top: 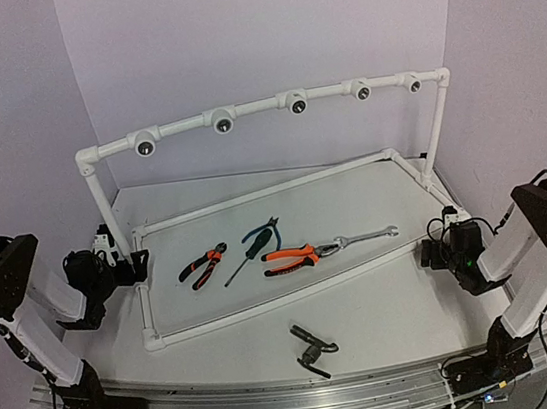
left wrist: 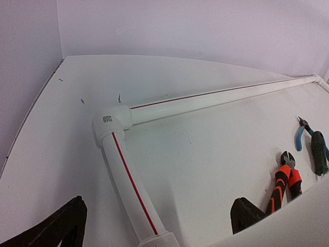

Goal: Install the water faucets

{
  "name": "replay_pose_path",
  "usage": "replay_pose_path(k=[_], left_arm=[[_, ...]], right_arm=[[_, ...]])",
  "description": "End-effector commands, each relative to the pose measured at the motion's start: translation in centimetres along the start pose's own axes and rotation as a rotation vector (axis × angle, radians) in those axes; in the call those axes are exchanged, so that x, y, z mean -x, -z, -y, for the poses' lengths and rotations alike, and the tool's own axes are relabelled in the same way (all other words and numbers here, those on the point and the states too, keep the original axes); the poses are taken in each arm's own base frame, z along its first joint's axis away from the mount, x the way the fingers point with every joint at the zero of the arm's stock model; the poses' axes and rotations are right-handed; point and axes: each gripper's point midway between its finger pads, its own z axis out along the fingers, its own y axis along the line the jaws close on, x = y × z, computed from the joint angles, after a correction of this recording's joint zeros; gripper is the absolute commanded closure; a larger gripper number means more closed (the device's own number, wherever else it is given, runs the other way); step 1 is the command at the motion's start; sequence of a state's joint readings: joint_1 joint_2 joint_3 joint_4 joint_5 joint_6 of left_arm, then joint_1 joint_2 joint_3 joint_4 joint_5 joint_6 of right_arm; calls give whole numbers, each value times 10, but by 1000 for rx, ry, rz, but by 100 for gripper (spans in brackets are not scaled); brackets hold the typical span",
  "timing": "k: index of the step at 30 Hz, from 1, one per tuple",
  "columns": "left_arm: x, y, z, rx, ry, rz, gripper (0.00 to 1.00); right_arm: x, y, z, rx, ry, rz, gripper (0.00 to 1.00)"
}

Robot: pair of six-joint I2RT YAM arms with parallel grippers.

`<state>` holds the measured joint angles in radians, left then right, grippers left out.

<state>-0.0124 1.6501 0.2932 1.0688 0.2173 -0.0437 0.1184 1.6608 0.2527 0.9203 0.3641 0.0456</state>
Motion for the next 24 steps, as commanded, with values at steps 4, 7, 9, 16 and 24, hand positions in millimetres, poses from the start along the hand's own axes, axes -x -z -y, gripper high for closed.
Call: replay_pose_path(k=[4, 7, 9, 16, 24], left_arm=[[22, -3, 22, -95, -86, 81, 0], [27, 0, 16, -58, -82, 104, 0], [35, 7, 4, 19, -29, 125, 0], [59, 40, 0, 78, 30, 204, 0], [82, 70, 2, 97, 147, 215, 0]], right_arm=[[18, -1, -1, 0, -24, 59, 2], [27, 4, -3, 14, -20, 75, 2], [38, 13, -4, 31, -14, 88, 2], [63, 49, -6, 94, -223, 63, 2], [77, 79, -59, 342, -563, -215, 6]])
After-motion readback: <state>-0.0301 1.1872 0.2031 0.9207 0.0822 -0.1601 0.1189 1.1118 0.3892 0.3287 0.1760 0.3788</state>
